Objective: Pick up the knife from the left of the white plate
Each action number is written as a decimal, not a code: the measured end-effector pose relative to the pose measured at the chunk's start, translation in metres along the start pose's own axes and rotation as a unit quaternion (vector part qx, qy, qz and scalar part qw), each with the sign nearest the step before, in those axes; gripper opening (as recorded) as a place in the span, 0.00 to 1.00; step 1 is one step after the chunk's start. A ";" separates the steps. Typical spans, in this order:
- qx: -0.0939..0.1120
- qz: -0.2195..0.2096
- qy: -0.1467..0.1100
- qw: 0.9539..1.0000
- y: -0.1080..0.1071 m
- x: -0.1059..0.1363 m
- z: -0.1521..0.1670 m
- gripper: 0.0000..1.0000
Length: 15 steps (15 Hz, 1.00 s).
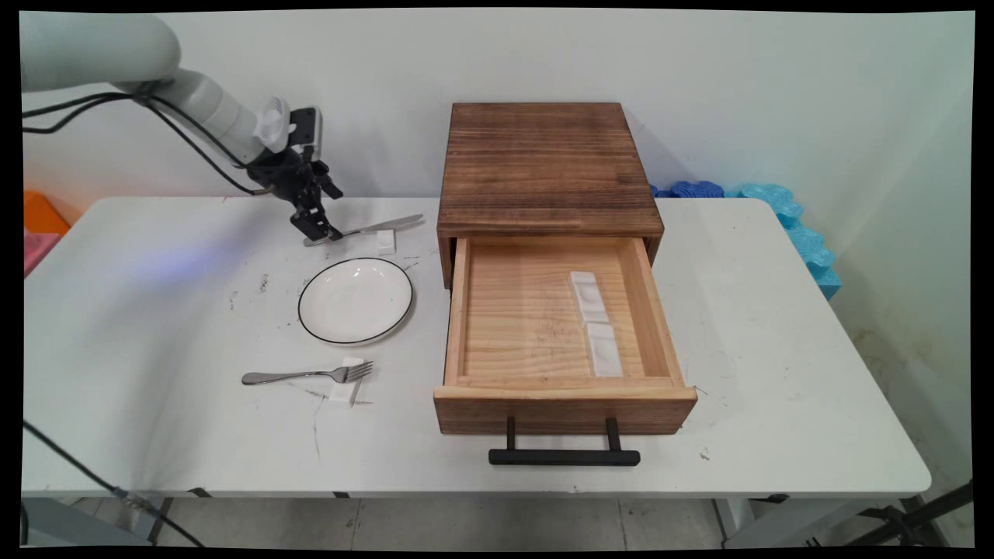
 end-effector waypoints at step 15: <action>-0.037 0.012 -0.008 0.999 -0.026 0.011 0.043 1.00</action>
